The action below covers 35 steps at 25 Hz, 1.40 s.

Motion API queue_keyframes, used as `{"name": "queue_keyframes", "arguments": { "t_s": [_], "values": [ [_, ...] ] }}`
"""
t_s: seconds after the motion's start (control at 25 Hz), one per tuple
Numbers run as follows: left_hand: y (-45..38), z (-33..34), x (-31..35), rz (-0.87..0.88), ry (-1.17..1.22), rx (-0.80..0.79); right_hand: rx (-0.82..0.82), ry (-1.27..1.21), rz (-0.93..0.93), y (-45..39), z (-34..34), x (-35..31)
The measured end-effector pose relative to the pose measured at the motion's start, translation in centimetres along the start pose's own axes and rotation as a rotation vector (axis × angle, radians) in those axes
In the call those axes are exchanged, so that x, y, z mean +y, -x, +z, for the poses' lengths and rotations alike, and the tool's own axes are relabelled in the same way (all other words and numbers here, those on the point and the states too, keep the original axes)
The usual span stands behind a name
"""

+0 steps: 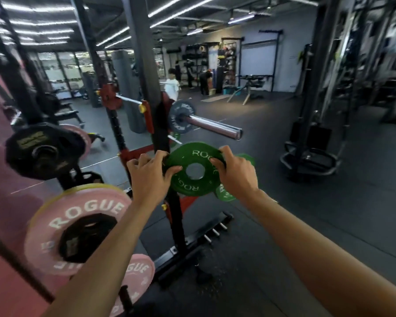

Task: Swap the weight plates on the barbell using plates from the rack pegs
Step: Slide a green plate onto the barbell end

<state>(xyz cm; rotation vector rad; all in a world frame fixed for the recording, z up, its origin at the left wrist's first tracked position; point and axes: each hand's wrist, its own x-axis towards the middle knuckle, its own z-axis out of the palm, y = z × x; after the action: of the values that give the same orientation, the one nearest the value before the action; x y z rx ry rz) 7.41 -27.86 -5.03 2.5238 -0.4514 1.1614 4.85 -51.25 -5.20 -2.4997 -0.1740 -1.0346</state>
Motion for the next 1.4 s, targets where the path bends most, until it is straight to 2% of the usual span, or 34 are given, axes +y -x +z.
{"name": "queue_keyframes", "arguments": {
  "t_s": [0.28,0.6,0.92,1.4],
  "values": [
    [-4.2,5.6,9.0,0.105,0.111,0.017,0.052,0.059,0.151,-0.8,-5.1,8.7],
    [-10.1,13.3,10.1,0.111,0.103,0.025,0.059,0.071,0.156,-6.5,-1.8,15.6],
    [-13.6,19.5,10.2,0.078,0.055,0.039,0.076,0.043,0.097,-11.8,2.6,21.7],
    [-14.8,23.6,11.5,-0.160,-0.184,0.042,-0.117,-0.156,-0.139,-18.8,8.0,27.6]
  ]
}}
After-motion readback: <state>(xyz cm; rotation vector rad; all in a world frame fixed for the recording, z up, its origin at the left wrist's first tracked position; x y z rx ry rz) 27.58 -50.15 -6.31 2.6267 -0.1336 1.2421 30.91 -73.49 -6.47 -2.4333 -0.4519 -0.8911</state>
